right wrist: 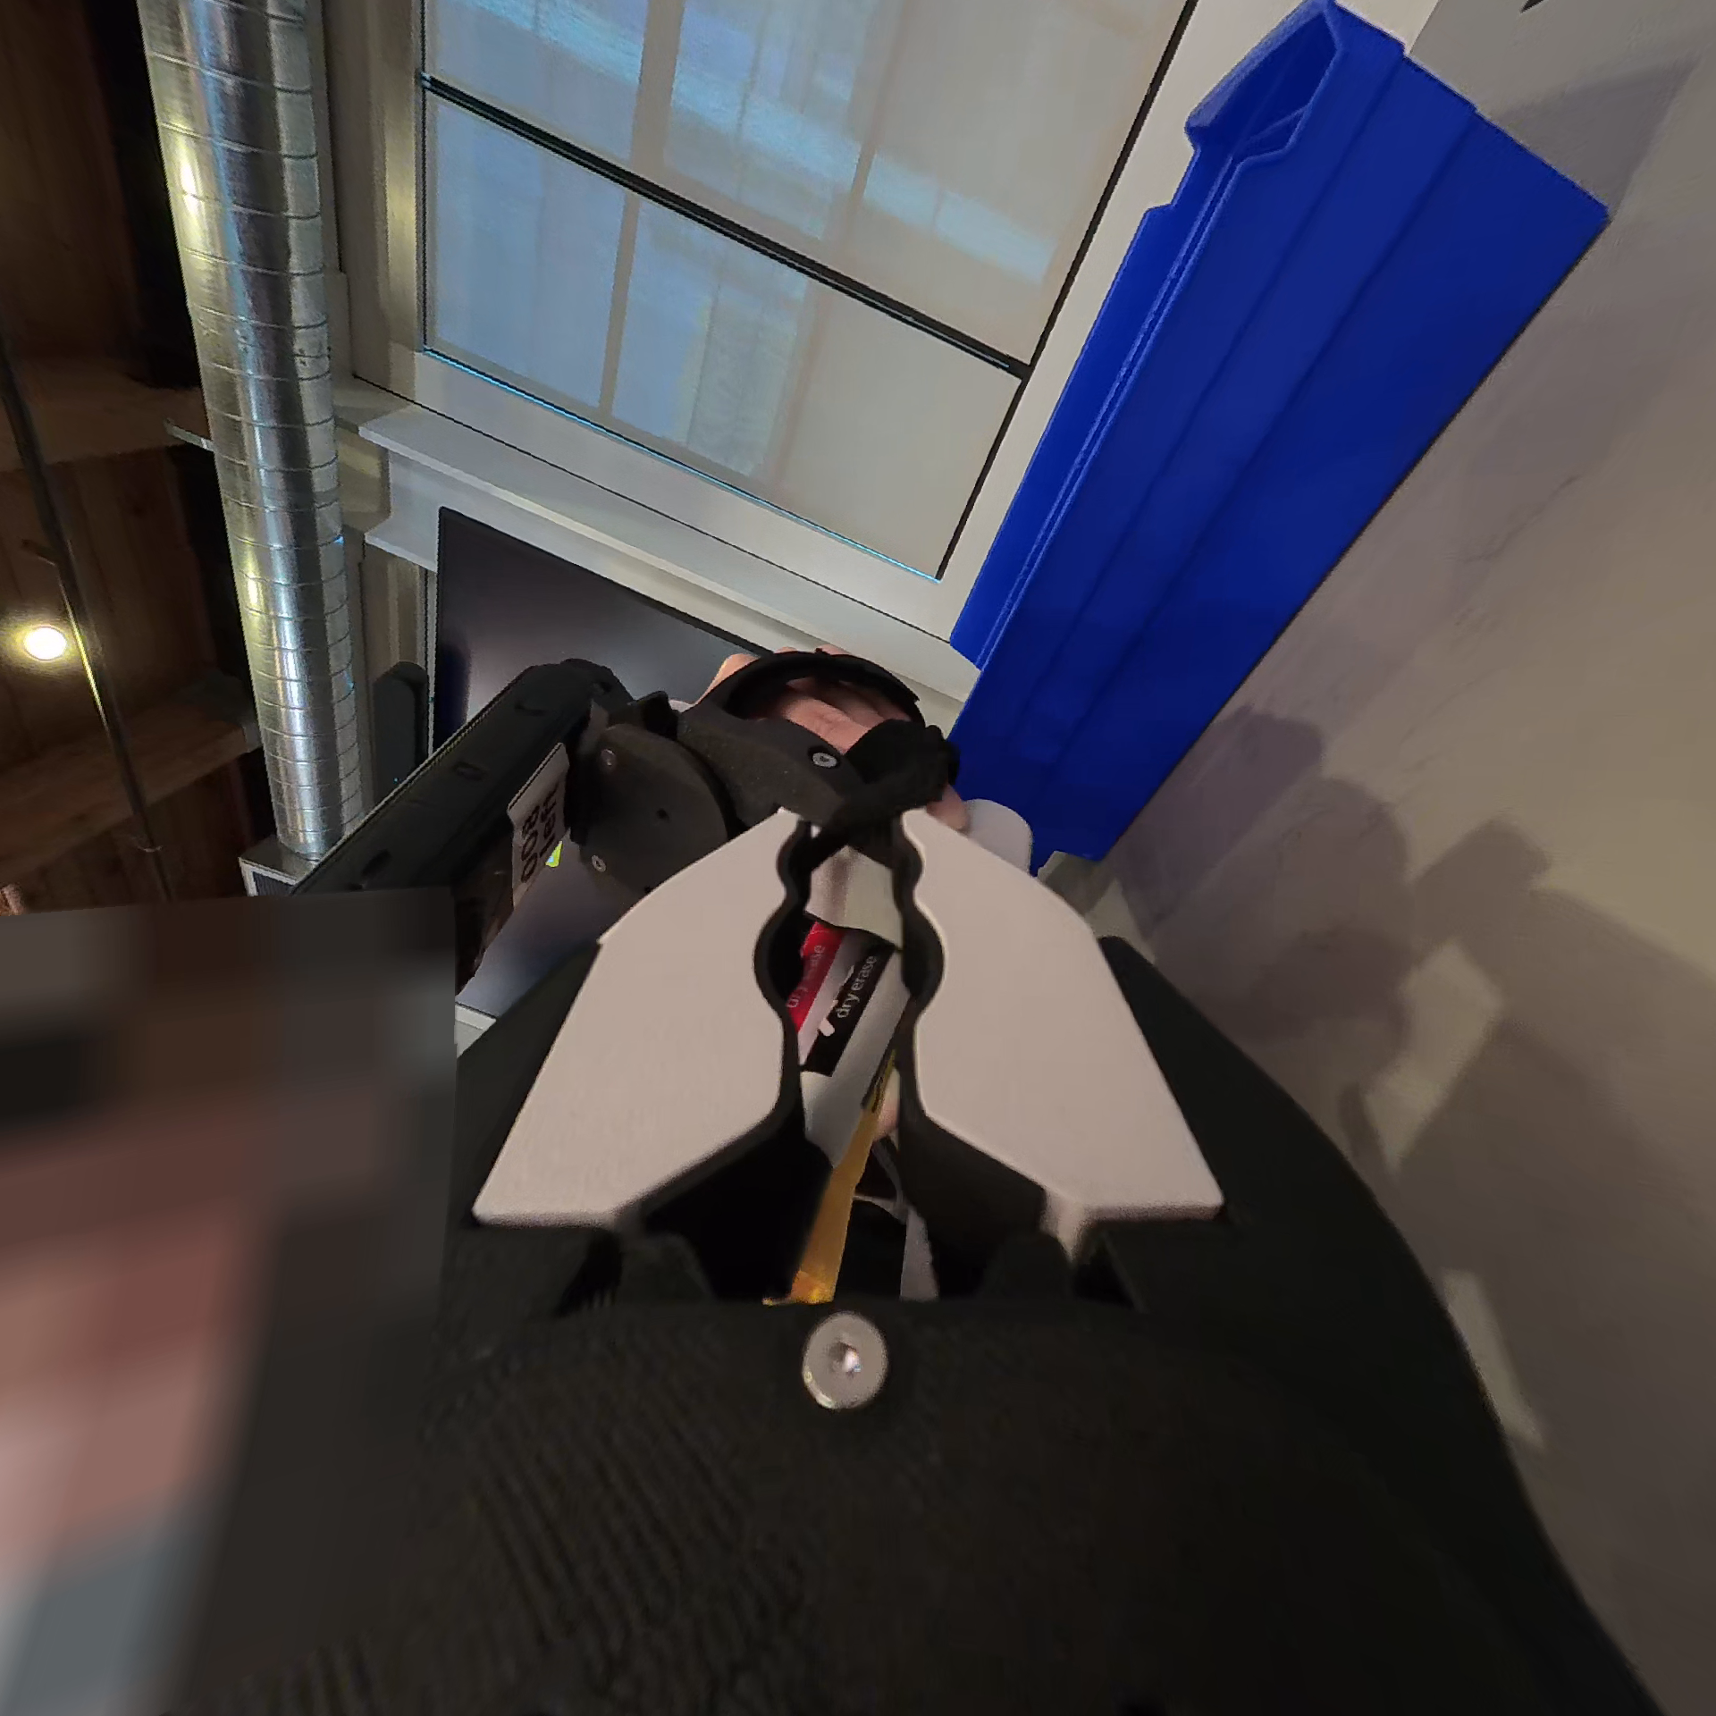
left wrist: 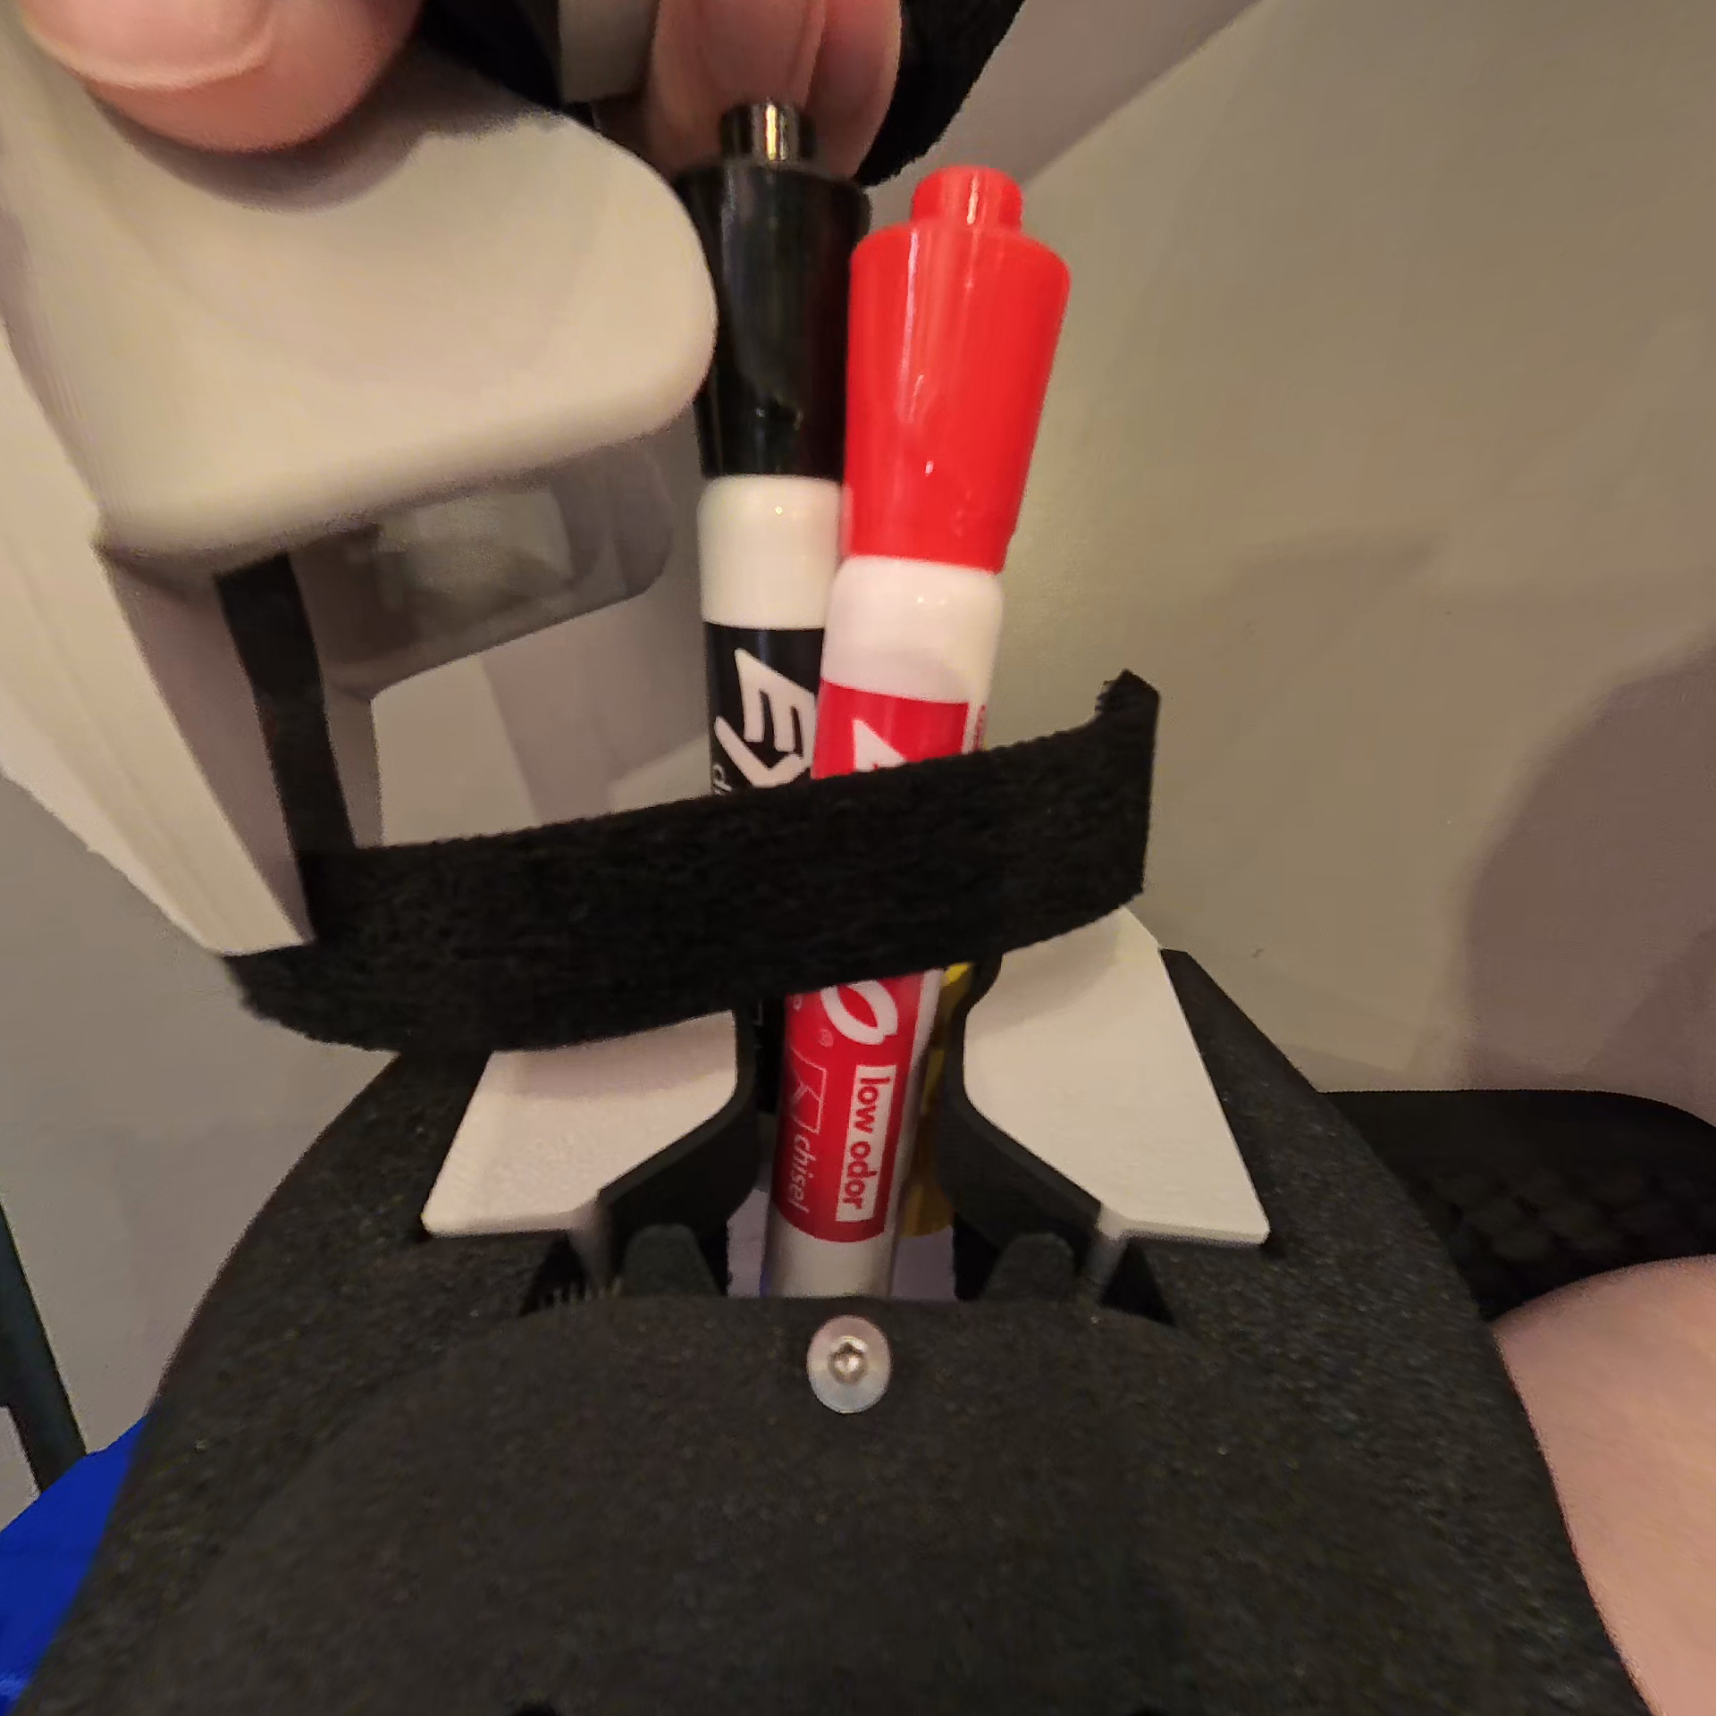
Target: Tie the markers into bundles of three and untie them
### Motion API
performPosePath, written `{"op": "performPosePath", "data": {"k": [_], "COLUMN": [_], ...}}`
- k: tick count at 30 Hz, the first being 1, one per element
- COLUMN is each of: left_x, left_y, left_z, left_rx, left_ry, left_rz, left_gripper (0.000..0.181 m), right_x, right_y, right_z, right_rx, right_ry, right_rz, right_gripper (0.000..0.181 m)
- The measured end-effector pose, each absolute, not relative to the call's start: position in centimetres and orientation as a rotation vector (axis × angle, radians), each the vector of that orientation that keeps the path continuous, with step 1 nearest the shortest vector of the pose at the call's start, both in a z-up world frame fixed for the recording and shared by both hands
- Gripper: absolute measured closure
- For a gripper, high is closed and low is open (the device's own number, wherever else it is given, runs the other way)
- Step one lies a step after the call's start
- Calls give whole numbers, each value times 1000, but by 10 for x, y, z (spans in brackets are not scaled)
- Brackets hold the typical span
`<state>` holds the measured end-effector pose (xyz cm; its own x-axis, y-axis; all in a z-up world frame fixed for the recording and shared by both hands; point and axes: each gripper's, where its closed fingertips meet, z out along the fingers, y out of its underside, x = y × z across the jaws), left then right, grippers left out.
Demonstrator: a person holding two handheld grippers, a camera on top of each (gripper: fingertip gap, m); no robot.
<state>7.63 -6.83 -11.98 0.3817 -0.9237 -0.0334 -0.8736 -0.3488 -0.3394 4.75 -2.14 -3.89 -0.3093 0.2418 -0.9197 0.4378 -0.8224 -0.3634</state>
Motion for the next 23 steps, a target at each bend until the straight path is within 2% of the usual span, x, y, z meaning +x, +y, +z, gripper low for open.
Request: {"op": "performPosePath", "data": {"k": [4, 23], "left_x": [76, 72], "left_y": [-69, -70], "left_z": [-119, -109], "left_rx": [-2340, -2315], "left_ry": [1578, 1559], "left_rz": [-235, -223], "left_gripper": [139, 139], "right_x": [48, 59], "right_y": [-24, -37], "right_z": [-39, -33], "right_rx": [1754, 1635], "right_ry": [895, 995], "right_rz": [-2263, -2191], "right_gripper": [157, 147]}}
